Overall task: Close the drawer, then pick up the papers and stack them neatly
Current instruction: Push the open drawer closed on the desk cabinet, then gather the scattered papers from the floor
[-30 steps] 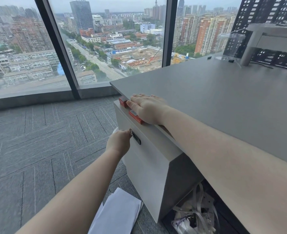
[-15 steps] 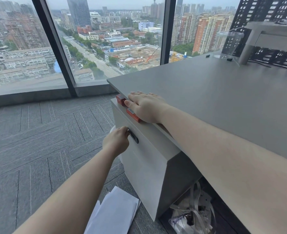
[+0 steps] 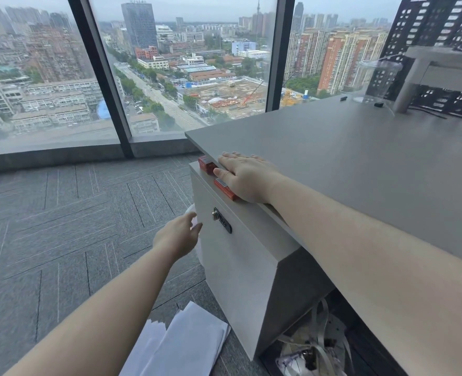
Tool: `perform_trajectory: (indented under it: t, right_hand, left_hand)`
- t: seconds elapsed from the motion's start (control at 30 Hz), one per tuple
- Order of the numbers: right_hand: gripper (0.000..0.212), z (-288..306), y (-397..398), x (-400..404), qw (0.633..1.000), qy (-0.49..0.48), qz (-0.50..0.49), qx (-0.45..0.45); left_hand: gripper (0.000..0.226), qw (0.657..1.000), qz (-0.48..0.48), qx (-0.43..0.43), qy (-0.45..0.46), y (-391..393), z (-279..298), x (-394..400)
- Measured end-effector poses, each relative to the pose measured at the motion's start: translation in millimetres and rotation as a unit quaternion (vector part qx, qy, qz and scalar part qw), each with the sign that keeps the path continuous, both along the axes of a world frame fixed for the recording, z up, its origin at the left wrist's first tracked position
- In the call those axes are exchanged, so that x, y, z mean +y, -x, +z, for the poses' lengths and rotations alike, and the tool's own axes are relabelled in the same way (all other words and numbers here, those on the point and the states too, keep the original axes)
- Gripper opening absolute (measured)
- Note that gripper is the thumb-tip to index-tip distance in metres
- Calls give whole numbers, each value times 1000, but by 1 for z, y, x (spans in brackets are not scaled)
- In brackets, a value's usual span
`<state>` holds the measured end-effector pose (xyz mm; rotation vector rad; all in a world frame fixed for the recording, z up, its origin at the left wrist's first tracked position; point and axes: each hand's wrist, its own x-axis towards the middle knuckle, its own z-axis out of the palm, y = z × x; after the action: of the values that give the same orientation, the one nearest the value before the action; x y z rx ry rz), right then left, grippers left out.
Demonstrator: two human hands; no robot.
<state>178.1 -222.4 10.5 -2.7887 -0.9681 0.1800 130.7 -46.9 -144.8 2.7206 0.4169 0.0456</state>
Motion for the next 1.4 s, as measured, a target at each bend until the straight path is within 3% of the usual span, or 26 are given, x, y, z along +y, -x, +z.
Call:
perform_trajectory:
  t: [0.23,0.47,0.57,0.87,1.07,1.23,1.4]
  right_hand:
    - [64,1,10,3,1000,20,-2,-18]
    - [54,-5,31,36,991,32,101,-83]
    - [52,-33,35,63,991,19,117,-54]
    - [46,-209,20,150,981,110,59,150]
    - [48,-345,28,191,947,136,35,288]
    - [53,-451,39,193,914,176,24,365]
    - [59,-541,44,173,887,193,-50,416]
  left_hand:
    - [49,999,30,43,2,33,7,29]
    - [50,994,55,90,-6,41,-7,60]
    - [49,992,74,101,3,35,-27,75]
    - [47,978,93,181,36,48,-142,132]
    - [48,954,121,266,67,88,-249,168]
    - [59,929,164,312,116,111,-333,174]
    - [75,893,224,352,167,135,-410,175]
